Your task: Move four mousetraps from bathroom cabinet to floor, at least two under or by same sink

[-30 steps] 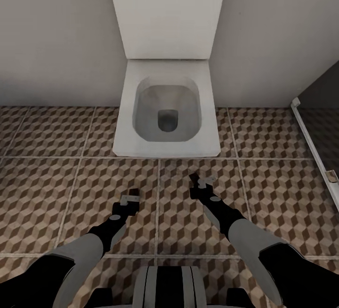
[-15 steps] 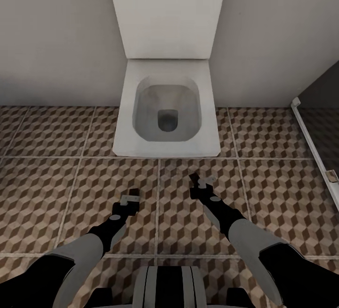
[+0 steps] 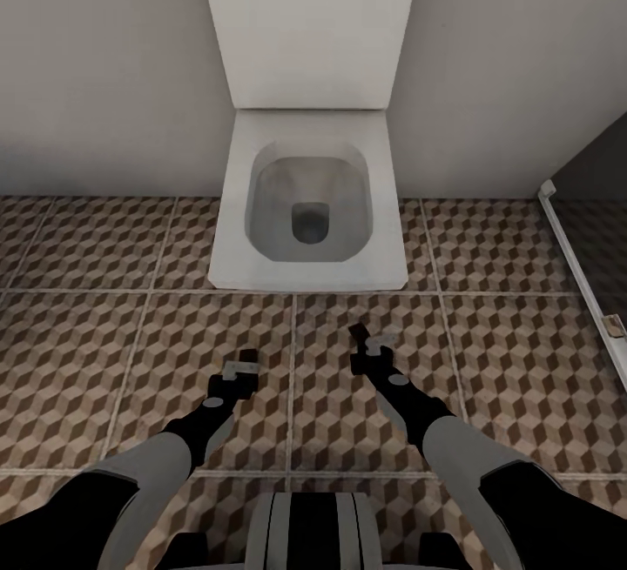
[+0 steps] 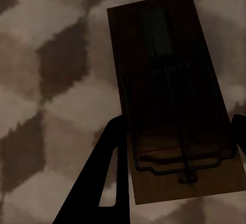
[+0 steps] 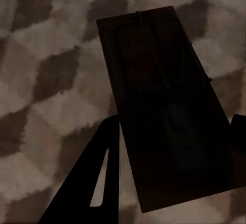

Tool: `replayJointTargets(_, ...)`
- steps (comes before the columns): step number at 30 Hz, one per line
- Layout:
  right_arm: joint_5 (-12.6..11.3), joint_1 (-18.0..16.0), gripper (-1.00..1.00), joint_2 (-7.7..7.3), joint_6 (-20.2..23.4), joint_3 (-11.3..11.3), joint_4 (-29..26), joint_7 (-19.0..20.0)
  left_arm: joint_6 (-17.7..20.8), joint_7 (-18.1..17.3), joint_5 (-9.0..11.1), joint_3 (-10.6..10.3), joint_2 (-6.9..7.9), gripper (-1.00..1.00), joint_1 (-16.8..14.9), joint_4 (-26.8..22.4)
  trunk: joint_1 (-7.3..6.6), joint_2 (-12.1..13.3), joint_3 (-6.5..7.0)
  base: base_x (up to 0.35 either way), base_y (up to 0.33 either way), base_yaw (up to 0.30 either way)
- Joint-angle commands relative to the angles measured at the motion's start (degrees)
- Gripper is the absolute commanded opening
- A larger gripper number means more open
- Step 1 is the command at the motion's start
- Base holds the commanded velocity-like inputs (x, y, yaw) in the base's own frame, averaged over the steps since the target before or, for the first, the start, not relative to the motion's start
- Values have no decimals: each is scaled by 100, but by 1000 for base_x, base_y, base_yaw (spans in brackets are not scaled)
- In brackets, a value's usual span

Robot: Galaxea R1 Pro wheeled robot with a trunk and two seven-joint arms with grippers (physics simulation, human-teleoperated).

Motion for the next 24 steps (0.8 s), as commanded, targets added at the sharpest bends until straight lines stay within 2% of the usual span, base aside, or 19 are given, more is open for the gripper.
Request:
replayJointTargets(1, -20, 17, -100, 9, -74, 48, 7, -15, -19, 38, 24, -50, 0, -100, -3, 7, -1, -1, -2, 0, 0, 0)
replayJointTargets(6, 132, 50, -100, 50, -151, 49, 7, -14, -19, 44, 22, -50, -35, -100, -3, 7, -1, -1, -2, 0, 0, 0)
replayJointTargets(15, 177, 62, -100, 67, -162, 49, 16, -11, -19, 46, 21, -50, -44, -100, -1, 7, -1, -1, -2, 0, 0, 0)
replayJointTargets(19, 328, 64, -100, 108, -162, 49, 103, -10, -19, 46, 19, -50, -44, -100, 1, 7, -1, -1, -2, 0, 0, 0)
replayJointTargets(24, 633, 65, -100, 169, -197, 49, 313, -17, -19, 46, 23, -50, -44, -100, 1, 7, -1, -1, -2, 0, 0, 0)
